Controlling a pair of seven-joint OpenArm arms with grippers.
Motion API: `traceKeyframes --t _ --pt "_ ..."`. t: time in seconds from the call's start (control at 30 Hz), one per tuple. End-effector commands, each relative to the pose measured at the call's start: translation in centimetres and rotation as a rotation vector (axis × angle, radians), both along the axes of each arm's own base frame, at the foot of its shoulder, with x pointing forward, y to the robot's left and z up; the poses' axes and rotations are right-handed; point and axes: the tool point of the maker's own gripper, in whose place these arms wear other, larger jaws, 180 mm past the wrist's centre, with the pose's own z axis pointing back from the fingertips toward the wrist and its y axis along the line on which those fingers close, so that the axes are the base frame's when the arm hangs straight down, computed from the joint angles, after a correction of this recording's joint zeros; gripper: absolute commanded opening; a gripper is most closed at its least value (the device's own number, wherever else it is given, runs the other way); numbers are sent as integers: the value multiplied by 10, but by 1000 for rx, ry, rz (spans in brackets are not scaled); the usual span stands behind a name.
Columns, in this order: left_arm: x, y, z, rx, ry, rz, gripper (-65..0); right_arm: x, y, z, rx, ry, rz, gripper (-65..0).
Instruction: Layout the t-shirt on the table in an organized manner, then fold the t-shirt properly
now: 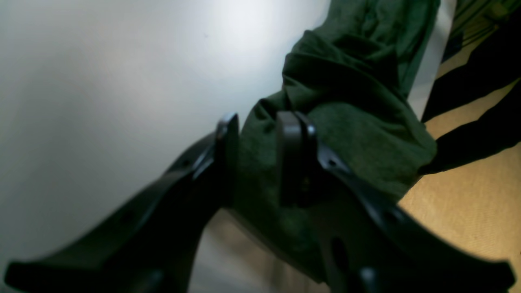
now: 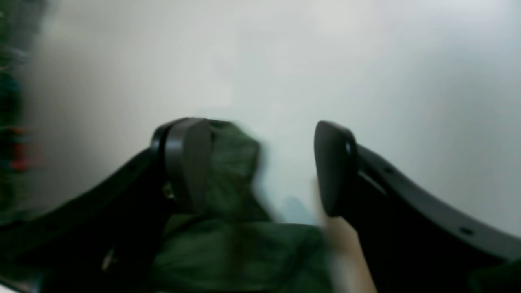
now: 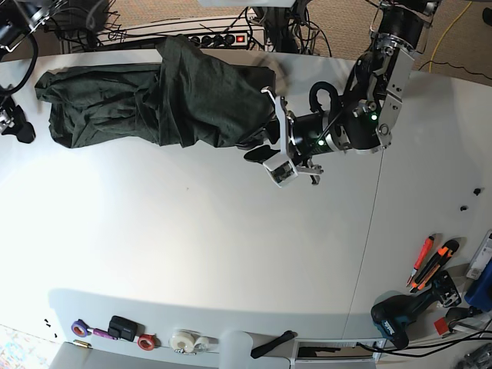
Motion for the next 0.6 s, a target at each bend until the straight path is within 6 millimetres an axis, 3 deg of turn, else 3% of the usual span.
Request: traceKeyframes --t 0.0,0.17,0.43,0.57 --pt "3 -4 16 -52 -31 -3 -500 5 -10 16 -11 -42 -1 -256" --pt "3 -4 16 -52 -30 -3 -499 -5 10 -22 62 71 35 -256" --pt "3 -4 16 -52 -30 -2 -499 -9 49 -55 68 210 190 -256" --pt "3 -4 16 -52 -31 -2 -499 -5 60 -56 93 201 219 -256"
